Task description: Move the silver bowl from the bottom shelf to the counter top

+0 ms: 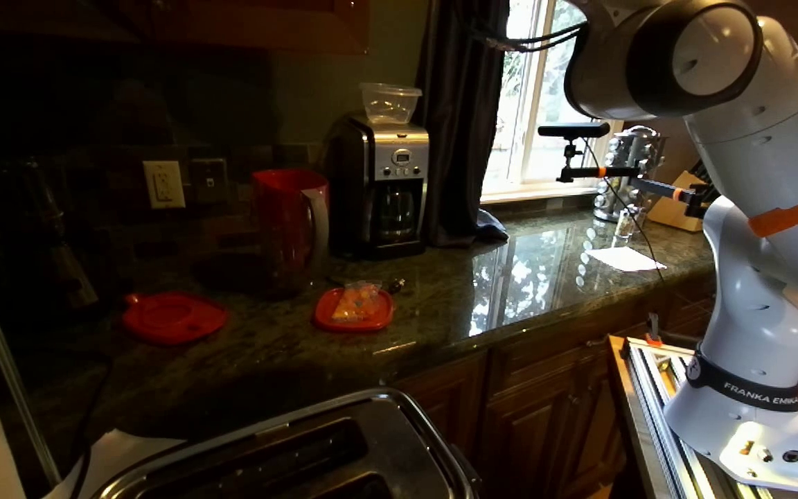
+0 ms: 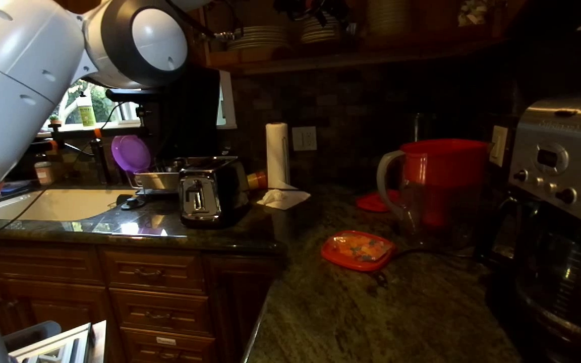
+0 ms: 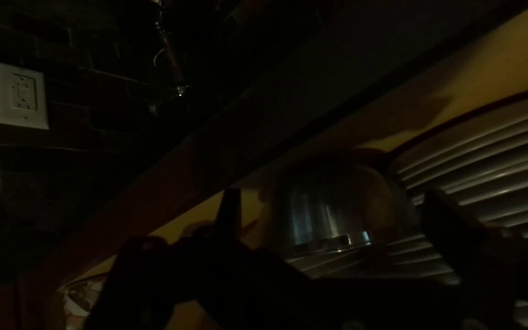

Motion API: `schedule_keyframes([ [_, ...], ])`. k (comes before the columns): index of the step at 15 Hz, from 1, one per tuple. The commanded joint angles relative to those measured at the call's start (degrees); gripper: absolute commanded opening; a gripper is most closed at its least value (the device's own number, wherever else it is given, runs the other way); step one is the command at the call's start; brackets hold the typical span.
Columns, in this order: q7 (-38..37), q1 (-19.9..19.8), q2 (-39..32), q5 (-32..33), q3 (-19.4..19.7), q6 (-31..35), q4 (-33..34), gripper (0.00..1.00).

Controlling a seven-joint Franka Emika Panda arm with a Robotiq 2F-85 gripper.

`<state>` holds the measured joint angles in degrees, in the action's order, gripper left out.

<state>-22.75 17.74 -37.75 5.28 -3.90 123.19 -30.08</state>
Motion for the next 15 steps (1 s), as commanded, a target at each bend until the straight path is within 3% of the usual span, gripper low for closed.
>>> schedule_keyframes([
  [1, 0.8, 0.6, -3.7, -2.5, 0.0, -2.5, 8.0, 1.0],
  [3, 0.4, 0.8, -4.5, -2.5, 0.5, -1.6, 9.7, 1.0],
  [4, -1.0, 0.9, -1.6, -1.3, 1.8, 2.1, 4.1, 1.0],
  [15, -1.3, 3.4, -9.2, 0.6, 5.1, 12.1, 5.8, 1.0],
])
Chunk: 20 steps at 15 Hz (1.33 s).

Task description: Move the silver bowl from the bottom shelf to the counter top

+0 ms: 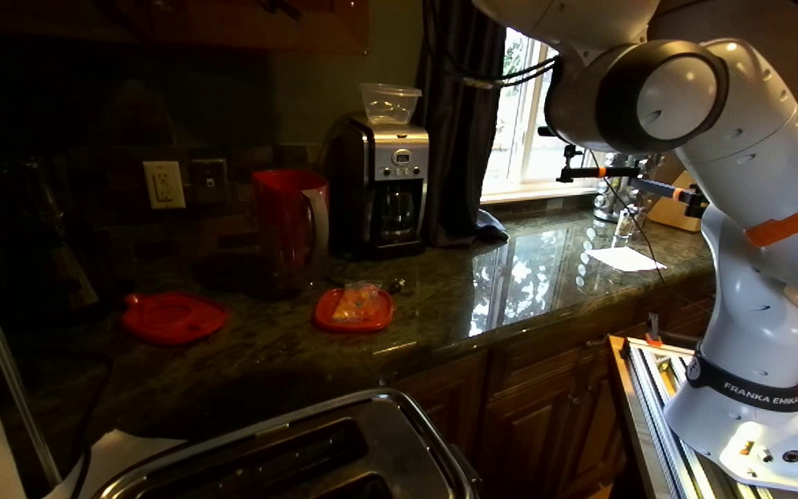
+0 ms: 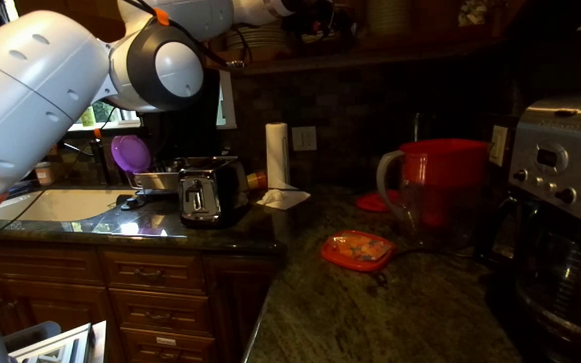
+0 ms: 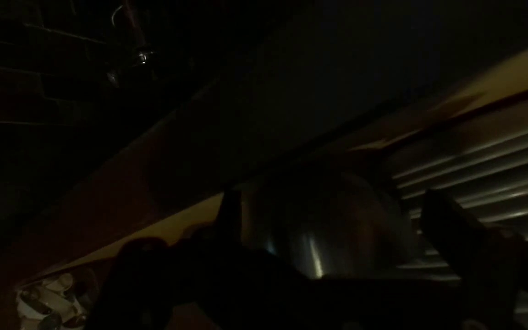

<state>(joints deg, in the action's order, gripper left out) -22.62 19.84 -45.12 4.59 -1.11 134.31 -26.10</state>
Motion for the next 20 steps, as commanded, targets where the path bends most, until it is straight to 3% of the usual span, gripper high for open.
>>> schedule_keyframes([
  [1, -1.1, 1.4, -1.5, 1.4, 2.6, 1.2, 1.0, 1.0],
  [9, -0.6, 1.7, -0.6, 1.4, 3.2, -1.2, 0.2, 1.0],
  [16, 0.2, 1.5, -1.1, 0.9, 2.9, 0.8, 0.8, 1.0],
  [20, -3.0, 1.7, -1.0, 1.3, 3.9, -0.9, 0.2, 1.0],
])
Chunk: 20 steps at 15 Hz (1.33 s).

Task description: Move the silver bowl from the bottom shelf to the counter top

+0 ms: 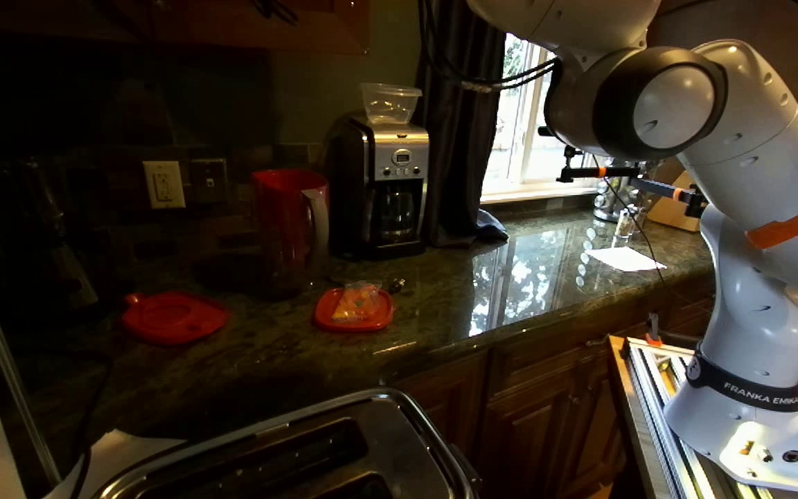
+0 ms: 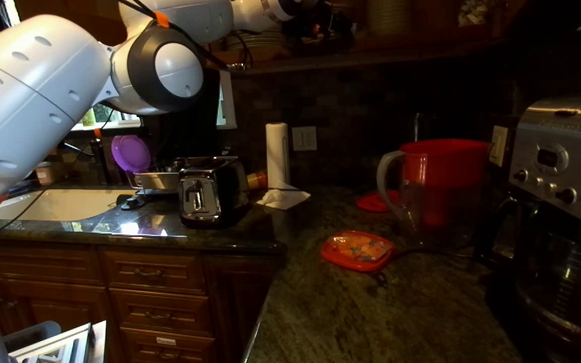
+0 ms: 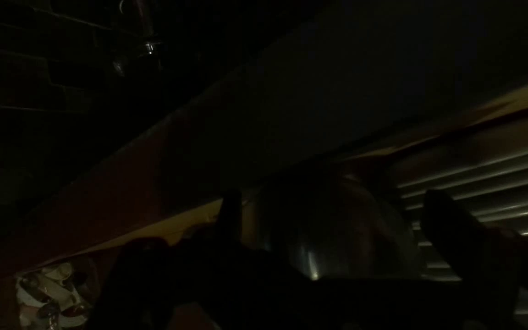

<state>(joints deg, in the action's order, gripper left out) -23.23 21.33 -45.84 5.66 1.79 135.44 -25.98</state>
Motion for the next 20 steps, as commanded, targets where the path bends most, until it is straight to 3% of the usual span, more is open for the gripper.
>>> schedule_keyframes([
  [1, -2.6, 0.2, -0.2, 0.3, 1.1, -2.3, -0.1, 1.0],
  [13, -2.3, 0.4, 0.7, 0.6, 1.3, -4.7, -0.9, 1.0],
  [20, -2.1, -0.3, 0.9, -1.4, -0.2, 1.9, 0.3, 1.0],
])
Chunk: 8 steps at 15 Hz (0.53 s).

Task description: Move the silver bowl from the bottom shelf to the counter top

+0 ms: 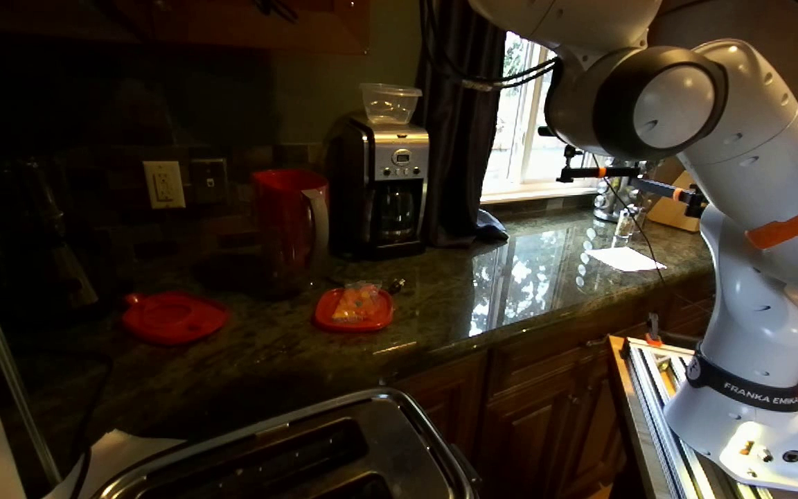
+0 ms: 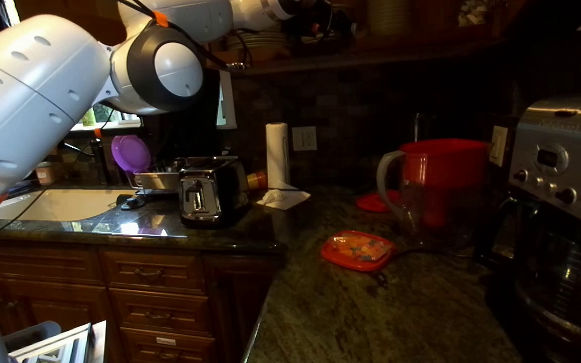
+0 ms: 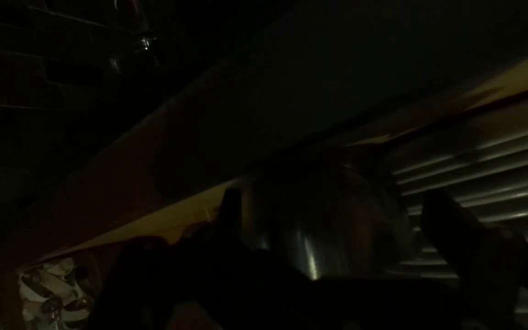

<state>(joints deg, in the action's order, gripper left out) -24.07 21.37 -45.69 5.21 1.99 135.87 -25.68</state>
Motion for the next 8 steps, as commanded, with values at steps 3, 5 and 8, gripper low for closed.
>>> schedule_keyframes([
  [3, -0.7, -0.2, 0.7, 0.1, 0.5, 0.8, -0.1, 1.0],
  [5, -1.2, -0.4, 0.6, 0.3, 1.0, 0.8, -0.1, 1.0],
  [8, -2.3, -0.3, 1.2, 1.1, 2.0, 1.1, 0.2, 1.0],
])
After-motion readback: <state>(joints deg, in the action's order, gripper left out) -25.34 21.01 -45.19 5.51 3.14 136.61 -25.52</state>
